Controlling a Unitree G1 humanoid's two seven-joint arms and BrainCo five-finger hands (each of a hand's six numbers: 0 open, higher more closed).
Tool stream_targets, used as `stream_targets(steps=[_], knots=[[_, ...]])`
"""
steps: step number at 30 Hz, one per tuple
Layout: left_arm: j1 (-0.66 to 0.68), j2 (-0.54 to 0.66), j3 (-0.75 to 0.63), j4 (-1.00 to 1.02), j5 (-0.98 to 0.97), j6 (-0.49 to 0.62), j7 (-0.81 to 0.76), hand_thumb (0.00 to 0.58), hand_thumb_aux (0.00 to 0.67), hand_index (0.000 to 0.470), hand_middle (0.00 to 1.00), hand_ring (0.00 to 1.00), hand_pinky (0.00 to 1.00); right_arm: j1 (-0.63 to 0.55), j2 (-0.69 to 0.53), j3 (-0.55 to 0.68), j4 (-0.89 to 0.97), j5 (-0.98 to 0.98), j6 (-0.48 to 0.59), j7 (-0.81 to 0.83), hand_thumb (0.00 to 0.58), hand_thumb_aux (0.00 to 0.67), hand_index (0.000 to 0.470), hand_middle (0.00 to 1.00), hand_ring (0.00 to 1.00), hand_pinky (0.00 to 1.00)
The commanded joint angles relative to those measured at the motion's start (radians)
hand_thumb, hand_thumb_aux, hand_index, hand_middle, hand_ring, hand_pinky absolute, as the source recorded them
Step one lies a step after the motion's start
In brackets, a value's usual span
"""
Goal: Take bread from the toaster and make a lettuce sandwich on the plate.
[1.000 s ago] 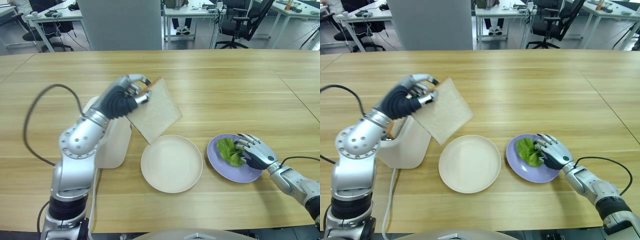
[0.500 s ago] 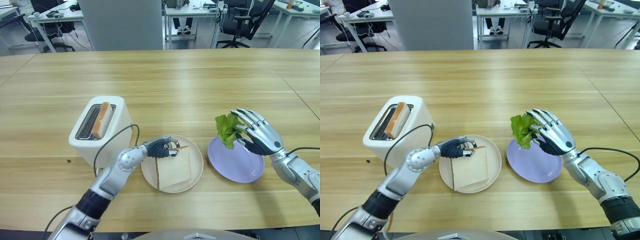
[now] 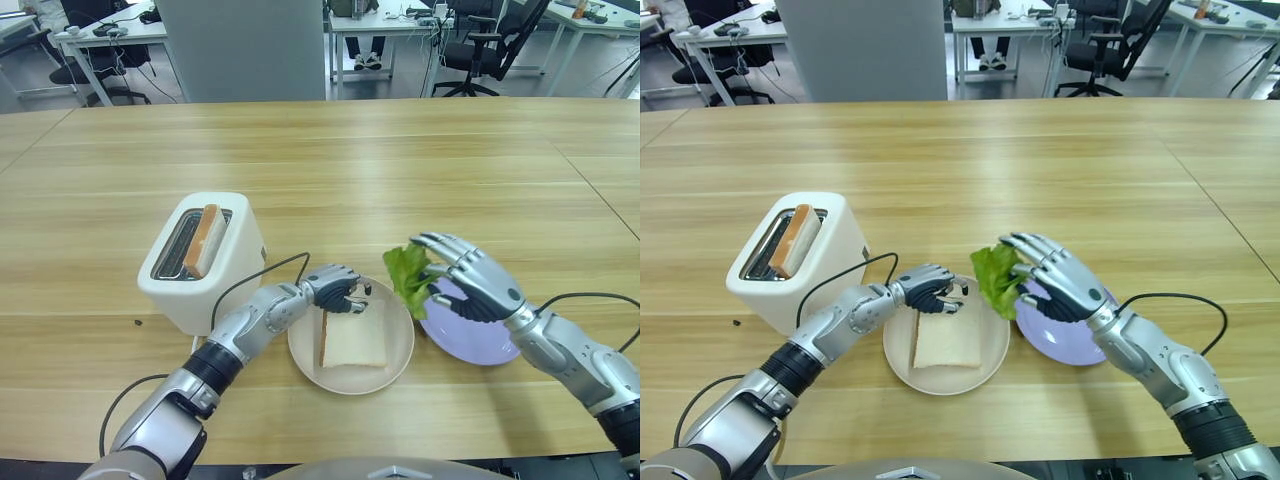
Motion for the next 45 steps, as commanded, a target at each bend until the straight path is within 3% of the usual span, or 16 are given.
stream_targets(steps=[1, 2, 3, 4, 6, 11, 19, 32, 33, 34, 35, 36, 37, 38, 39, 45], knots=[[-0.011, 0.035, -0.007, -0.009, 0.106, -0.018, 0.086, 0.000, 0.000, 0.000, 1.00, 1.00, 1.00, 0.014, 0.027, 0.039, -0.020, 0.027, -0.016, 0.097, 0.580, 0.670, 0.460, 0.00, 0.00, 0.00], [-0.012, 0.043, -0.001, -0.019, 0.124, -0.019, 0.105, 0.000, 0.000, 0.000, 1.00, 1.00, 1.00, 0.013, 0.034, 0.042, -0.019, 0.029, -0.019, 0.110, 0.580, 0.670, 0.460, 0.00, 0.00, 0.00], [-0.012, 0.049, 0.007, -0.030, 0.131, -0.019, 0.117, 0.000, 0.000, 0.000, 0.49, 0.49, 0.49, 0.011, 0.043, 0.045, -0.016, 0.033, -0.020, 0.125, 0.580, 0.670, 0.460, 0.00, 0.00, 0.00], [-0.011, 0.052, 0.014, -0.037, 0.131, -0.017, 0.122, 0.000, 0.000, 0.000, 0.49, 0.49, 0.49, 0.010, 0.051, 0.046, -0.014, 0.037, -0.020, 0.139, 0.580, 0.670, 0.460, 0.00, 0.00, 0.00], [-0.006, 0.067, 0.018, -0.063, 0.146, -0.010, 0.118, 0.000, 0.000, 0.000, 0.00, 0.00, 0.00, 0.002, 0.068, 0.053, -0.003, 0.038, -0.019, 0.164, 0.580, 0.670, 0.460, 0.00, 0.00, 0.00], [0.020, 0.169, 0.058, -0.205, 0.292, 0.073, 0.130, 0.000, 0.000, 0.000, 0.00, 0.00, 0.00, -0.031, 0.119, 0.098, 0.036, 0.014, -0.012, 0.226, 0.580, 0.670, 0.460, 0.00, 0.00, 0.00], [0.129, 0.300, 0.327, -0.522, 0.286, 0.222, 0.100, 0.000, 0.000, 0.000, 0.00, 0.00, 0.00, -0.087, 0.182, 0.143, 0.118, -0.038, 0.012, 0.251, 0.580, 0.670, 0.460, 0.00, 0.00, 0.00], [0.332, 0.299, 0.682, -0.841, 0.271, 0.443, -0.032, 0.000, 0.000, 0.000, 0.00, 0.00, 0.00, -0.148, 0.221, 0.204, 0.250, -0.220, 0.105, 0.152, 0.580, 0.670, 0.460, 0.00, 0.00, 0.00], [0.342, 0.301, 0.703, -0.839, 0.274, 0.462, -0.045, 0.000, 0.000, 0.000, 0.00, 0.00, 0.00, -0.149, 0.221, 0.206, 0.253, -0.226, 0.110, 0.149, 0.579, 0.644, 0.442, 0.00, 0.00, 0.00], [0.351, 0.303, 0.725, -0.837, 0.278, 0.482, -0.059, 0.000, 0.000, 0.000, 0.00, 0.00, 0.00, -0.150, 0.220, 0.208, 0.253, -0.228, 0.113, 0.148, 0.558, 0.539, 0.370, 0.00, 0.00, 0.00], [0.359, 0.302, 0.744, -0.833, 0.279, 0.504, -0.073, 0.000, 0.000, 0.000, 0.00, 0.00, 0.00, -0.149, 0.220, 0.208, 0.253, -0.228, 0.114, 0.147, 0.558, 0.539, 0.370, 0.00, 0.00, 0.00], [0.368, 0.307, 0.756, -0.826, 0.283, 0.517, -0.088, 0.000, 0.000, 0.000, 0.00, 0.00, 0.00, -0.148, 0.218, 0.209, 0.252, -0.232, 0.117, 0.143, 0.360, 0.257, 0.177, 0.00, 0.00, 0.00], [0.372, 0.305, 0.765, -0.819, 0.282, 0.531, -0.095, 0.000, 0.000, 0.000, 0.00, 0.00, 0.00, -0.146, 0.217, 0.210, 0.251, -0.237, 0.121, 0.139, 0.120, 0.074, 0.051, 0.00, 0.00, 0.00], [0.374, 0.301, 0.772, -0.811, 0.277, 0.542, -0.100, 0.000, 0.000, 0.000, 0.00, 0.00, 0.00, -0.144, 0.216, 0.211, 0.250, -0.240, 0.123, 0.135, 0.120, 0.074, 0.051, 0.00, 0.00, 0.00], [0.374, 0.301, 0.775, -0.802, 0.277, 0.551, -0.103, 0.000, 0.000, 0.000, 0.00, 0.00, 0.00, -0.142, 0.214, 0.211, 0.248, -0.244, 0.128, 0.131, 0.000, 0.000, 0.000, 0.00, 0.00, 0.00], [0.409, 0.308, 0.749, -0.716, 0.293, 0.626, -0.194, 0.000, 0.000, 0.000, 0.00, 0.00, 0.00, -0.126, 0.192, 0.204, 0.212, -0.225, 0.138, 0.140, 0.000, 0.000, 0.000, 0.00, 0.00, 0.00]])
